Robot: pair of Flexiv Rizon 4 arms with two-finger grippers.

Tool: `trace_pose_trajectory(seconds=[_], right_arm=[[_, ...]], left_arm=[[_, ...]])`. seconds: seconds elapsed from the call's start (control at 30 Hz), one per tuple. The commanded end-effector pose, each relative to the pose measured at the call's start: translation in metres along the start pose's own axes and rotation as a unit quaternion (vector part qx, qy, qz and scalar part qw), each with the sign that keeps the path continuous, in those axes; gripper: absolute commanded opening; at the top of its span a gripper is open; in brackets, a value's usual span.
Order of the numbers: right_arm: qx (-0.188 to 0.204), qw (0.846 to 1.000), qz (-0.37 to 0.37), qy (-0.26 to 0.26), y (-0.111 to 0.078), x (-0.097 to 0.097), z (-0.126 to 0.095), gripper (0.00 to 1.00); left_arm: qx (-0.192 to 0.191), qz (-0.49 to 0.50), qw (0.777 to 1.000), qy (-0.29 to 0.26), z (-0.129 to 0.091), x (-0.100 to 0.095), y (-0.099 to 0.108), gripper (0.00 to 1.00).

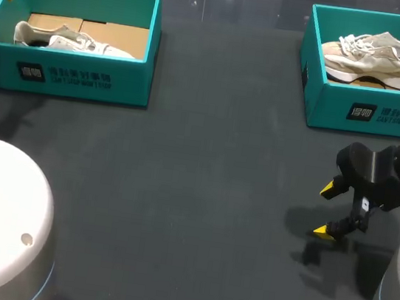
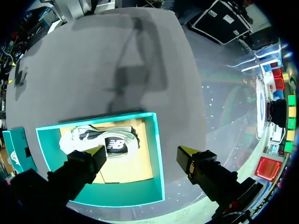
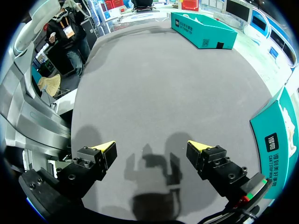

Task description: Take the shoe out of the shoebox, open the shoe tongue, remove and reinsert the insole, then place the shoe into the shoebox

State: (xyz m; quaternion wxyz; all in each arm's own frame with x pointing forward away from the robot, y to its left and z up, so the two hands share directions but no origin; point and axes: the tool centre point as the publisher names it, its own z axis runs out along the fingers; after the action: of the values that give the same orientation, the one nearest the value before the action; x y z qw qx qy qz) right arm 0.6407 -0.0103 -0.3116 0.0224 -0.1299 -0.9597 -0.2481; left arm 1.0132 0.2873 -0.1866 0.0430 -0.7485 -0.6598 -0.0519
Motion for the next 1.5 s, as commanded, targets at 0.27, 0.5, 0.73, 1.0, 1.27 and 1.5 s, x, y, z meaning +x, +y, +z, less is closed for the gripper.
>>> trace_pose_trajectory(seconds=[0.27,0.5,0.73,1.0,1.27,1.5], right_arm=[[0.017,1.0,0.023,0.003,0.002,-0.008,-0.006,1.0],[0.039,0.994,0.091,-0.036,0.013,-0.046,-0.045,1.0],[0.074,0.985,0.136,-0.069,0.026,-0.077,-0.084,1.0],[0.141,0.965,0.21,-0.067,0.027,-0.122,-0.118,1.0],[0.151,0.953,0.251,-0.076,0.025,-0.171,-0.148,1.0],[0.162,0.941,0.284,-0.082,0.025,-0.219,-0.172,1.0]], left_arm=[[0.0,0.004,1.0,-0.007,-0.014,0.002,-0.005,1.0],[0.0,0.004,1.0,-0.007,-0.014,0.002,-0.005,1.0],[0.0,0.004,1.0,-0.007,-0.014,0.002,-0.005,1.0],[0.0,0.004,1.0,-0.007,-0.014,0.002,-0.005,1.0],[0.0,0.004,1.0,-0.007,-0.014,0.002,-0.005,1.0],[0.0,0.004,1.0,-0.007,-0.014,0.002,-0.005,1.0]])
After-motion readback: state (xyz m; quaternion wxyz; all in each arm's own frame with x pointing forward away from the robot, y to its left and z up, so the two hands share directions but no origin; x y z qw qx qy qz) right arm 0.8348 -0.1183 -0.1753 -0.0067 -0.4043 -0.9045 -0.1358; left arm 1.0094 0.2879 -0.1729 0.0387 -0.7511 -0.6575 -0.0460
